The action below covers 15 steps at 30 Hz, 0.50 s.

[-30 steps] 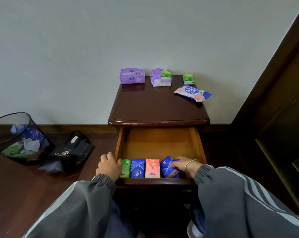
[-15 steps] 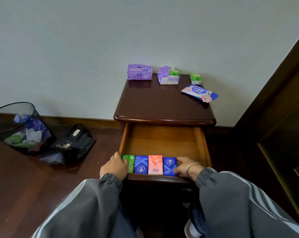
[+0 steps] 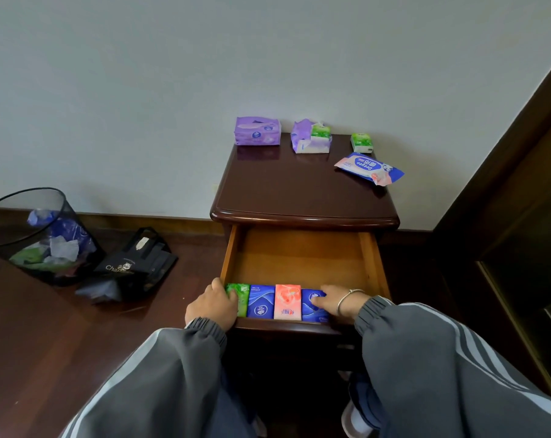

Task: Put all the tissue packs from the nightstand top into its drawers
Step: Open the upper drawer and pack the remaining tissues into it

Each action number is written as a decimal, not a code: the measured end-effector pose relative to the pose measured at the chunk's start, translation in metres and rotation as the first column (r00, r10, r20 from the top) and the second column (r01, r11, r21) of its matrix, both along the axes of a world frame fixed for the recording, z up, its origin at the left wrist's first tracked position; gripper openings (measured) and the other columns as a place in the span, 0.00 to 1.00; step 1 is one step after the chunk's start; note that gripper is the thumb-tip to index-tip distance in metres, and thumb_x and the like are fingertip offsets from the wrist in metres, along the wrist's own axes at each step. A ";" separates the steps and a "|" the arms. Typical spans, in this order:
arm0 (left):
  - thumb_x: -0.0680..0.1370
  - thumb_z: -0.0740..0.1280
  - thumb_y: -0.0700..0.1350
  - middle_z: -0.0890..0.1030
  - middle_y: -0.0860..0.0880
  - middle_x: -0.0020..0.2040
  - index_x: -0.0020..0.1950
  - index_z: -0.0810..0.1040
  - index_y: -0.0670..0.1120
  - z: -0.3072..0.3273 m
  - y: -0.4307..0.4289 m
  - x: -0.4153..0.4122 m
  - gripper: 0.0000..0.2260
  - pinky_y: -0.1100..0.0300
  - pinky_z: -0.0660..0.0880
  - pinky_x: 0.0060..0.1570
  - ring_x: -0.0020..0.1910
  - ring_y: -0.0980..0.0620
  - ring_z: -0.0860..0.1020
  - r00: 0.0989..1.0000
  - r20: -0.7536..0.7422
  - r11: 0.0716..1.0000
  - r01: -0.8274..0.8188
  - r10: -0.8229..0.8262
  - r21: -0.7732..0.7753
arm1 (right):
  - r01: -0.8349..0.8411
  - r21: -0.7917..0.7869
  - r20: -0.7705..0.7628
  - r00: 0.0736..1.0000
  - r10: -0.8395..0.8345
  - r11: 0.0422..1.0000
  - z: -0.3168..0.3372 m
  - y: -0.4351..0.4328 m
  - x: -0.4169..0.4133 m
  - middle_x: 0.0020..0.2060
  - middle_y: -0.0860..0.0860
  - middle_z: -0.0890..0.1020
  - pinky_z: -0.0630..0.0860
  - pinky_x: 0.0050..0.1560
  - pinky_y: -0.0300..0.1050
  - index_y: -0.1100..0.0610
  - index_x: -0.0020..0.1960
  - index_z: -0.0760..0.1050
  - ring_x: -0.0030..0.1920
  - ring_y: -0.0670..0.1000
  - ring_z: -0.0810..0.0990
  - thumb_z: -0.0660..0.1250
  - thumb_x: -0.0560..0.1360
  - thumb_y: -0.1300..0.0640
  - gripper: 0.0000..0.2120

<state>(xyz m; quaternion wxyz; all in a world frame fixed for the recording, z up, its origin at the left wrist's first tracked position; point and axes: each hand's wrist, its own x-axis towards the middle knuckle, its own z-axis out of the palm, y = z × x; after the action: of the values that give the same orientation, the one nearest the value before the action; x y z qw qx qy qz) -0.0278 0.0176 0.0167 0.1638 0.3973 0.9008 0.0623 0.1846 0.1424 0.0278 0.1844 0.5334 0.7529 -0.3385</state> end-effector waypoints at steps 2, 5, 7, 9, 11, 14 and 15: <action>0.80 0.51 0.54 0.78 0.46 0.60 0.56 0.68 0.46 0.001 0.000 0.000 0.14 0.52 0.69 0.48 0.55 0.42 0.78 1.000 0.002 1.000 -0.002 0.002 -0.007 | -0.030 0.054 -0.102 0.994 0.036 0.998 0.005 0.003 -0.008 0.73 0.58 0.64 0.62 0.70 0.48 0.61 0.74 0.58 0.72 0.56 0.64 0.55 0.80 0.48 0.27; 0.80 0.51 0.54 0.78 0.46 0.60 0.55 0.68 0.46 0.003 -0.001 0.001 0.14 0.52 0.69 0.47 0.55 0.42 0.78 1.000 0.003 1.000 -0.002 0.002 -0.004 | -0.137 0.056 -0.275 0.950 0.147 0.989 0.011 -0.004 -0.025 0.74 0.54 0.63 0.60 0.70 0.46 0.57 0.75 0.57 0.73 0.53 0.62 0.54 0.81 0.49 0.25; 0.81 0.51 0.54 0.78 0.46 0.60 0.55 0.68 0.46 0.004 -0.002 0.001 0.14 0.52 0.69 0.47 0.55 0.43 0.78 1.000 0.004 1.000 0.000 0.000 -0.003 | -0.233 0.047 -0.221 0.946 0.238 0.971 0.007 -0.008 -0.032 0.68 0.56 0.72 0.67 0.65 0.48 0.59 0.71 0.66 0.66 0.55 0.71 0.54 0.81 0.49 0.22; 0.81 0.51 0.54 0.78 0.46 0.59 0.54 0.68 0.46 0.005 -0.002 0.001 0.13 0.52 0.69 0.47 0.54 0.43 0.79 1.000 0.005 1.000 0.002 -0.002 -0.004 | -0.304 0.087 -0.153 0.937 0.314 0.949 0.004 -0.009 -0.034 0.62 0.57 0.77 0.72 0.60 0.50 0.59 0.67 0.70 0.61 0.57 0.75 0.53 0.81 0.48 0.21; 0.81 0.51 0.54 0.78 0.47 0.59 0.54 0.68 0.47 0.004 -0.002 0.002 0.13 0.52 0.68 0.46 0.54 0.43 0.79 1.000 0.007 1.000 0.000 0.000 -0.007 | -0.334 0.114 -0.133 0.928 0.347 0.936 0.001 -0.008 -0.031 0.64 0.58 0.75 0.71 0.63 0.52 0.59 0.68 0.68 0.63 0.58 0.73 0.53 0.81 0.47 0.22; 0.80 0.51 0.55 0.78 0.48 0.59 0.54 0.67 0.48 0.003 0.000 -0.001 0.13 0.53 0.67 0.46 0.54 0.44 0.79 0.999 0.035 1.000 -0.001 0.002 -0.019 | -0.379 0.153 -0.115 0.911 0.397 0.913 -0.002 -0.007 -0.022 0.73 0.54 0.65 0.59 0.72 0.54 0.54 0.74 0.59 0.74 0.56 0.59 0.52 0.80 0.44 0.25; 0.80 0.51 0.55 0.78 0.48 0.59 0.54 0.67 0.48 0.002 0.001 -0.003 0.13 0.53 0.67 0.46 0.54 0.44 0.78 0.998 0.057 1.000 -0.001 0.003 -0.028 | -0.359 0.183 -0.141 0.912 0.386 0.915 -0.001 -0.006 -0.017 0.74 0.51 0.63 0.55 0.73 0.55 0.52 0.75 0.58 0.75 0.53 0.56 0.53 0.80 0.44 0.25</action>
<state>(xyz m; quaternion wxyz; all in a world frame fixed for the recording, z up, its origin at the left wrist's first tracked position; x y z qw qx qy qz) -0.0304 0.0184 0.0192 0.1950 0.3923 0.8969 0.0611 0.1671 0.1365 0.0265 0.1377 0.3605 0.8779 -0.2836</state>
